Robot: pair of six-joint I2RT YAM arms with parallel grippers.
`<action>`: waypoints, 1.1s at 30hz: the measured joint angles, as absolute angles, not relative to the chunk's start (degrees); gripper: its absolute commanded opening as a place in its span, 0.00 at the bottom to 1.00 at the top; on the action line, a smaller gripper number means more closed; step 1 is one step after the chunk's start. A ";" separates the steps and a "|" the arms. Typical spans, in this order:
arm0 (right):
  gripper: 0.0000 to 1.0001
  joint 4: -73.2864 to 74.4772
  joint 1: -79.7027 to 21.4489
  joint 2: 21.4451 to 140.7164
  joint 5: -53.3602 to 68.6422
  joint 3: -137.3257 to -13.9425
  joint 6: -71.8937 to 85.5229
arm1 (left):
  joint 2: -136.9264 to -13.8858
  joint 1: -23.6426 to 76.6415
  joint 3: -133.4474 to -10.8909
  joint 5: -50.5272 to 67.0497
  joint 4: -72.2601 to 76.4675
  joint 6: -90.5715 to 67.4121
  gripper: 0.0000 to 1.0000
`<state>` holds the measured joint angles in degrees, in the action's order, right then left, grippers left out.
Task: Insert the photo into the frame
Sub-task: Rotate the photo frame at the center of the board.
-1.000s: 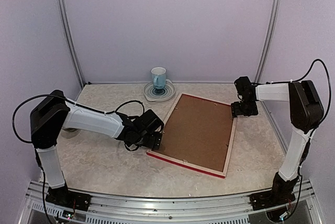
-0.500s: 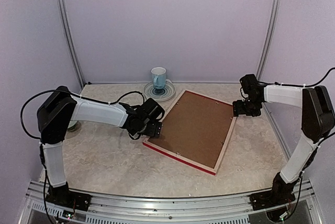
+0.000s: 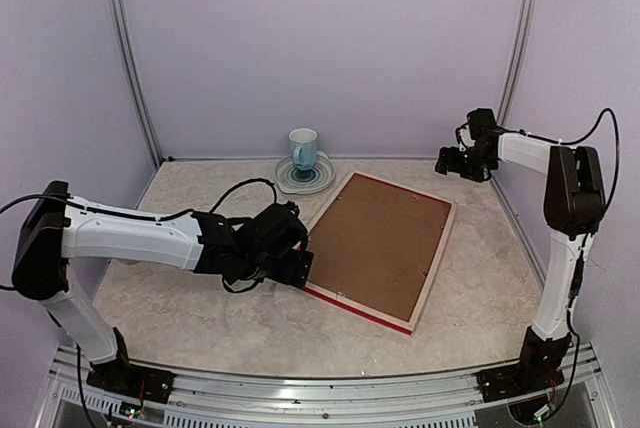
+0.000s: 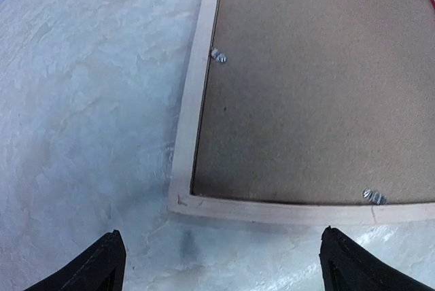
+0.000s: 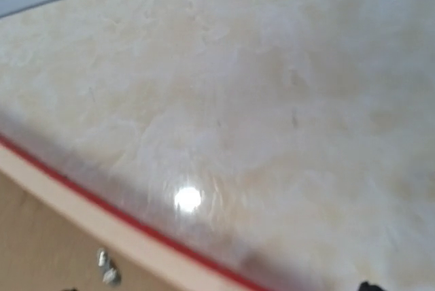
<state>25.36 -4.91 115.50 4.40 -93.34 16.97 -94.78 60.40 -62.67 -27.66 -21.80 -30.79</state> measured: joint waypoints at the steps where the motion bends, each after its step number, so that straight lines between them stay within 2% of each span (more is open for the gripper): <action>1: 0.88 25.32 -4.25 117.80 6.15 -95.07 16.95 | -94.89 61.01 -61.71 -27.49 -22.39 -31.20 0.98; 11: 0.88 25.26 -0.49 129.49 19.07 -106.02 16.51 | -96.68 63.55 -57.01 -27.73 -26.70 -34.26 0.98; 18: 0.88 23.86 0.93 132.11 23.88 -106.30 16.53 | -102.52 63.59 -57.01 -28.14 -26.41 -34.28 0.99; 25: 0.89 18.17 0.95 131.00 27.53 -97.10 17.43 | -104.03 62.48 -57.32 -29.19 -22.74 -34.48 0.98; 33: 0.88 7.90 0.93 122.23 29.17 -80.53 19.09 | -105.80 59.13 -58.22 -28.51 -18.85 -34.39 0.99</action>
<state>7.90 0.93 122.23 29.17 -80.53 19.09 -105.80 59.13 -58.22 -28.51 -18.85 -34.39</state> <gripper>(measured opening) 0.883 0.986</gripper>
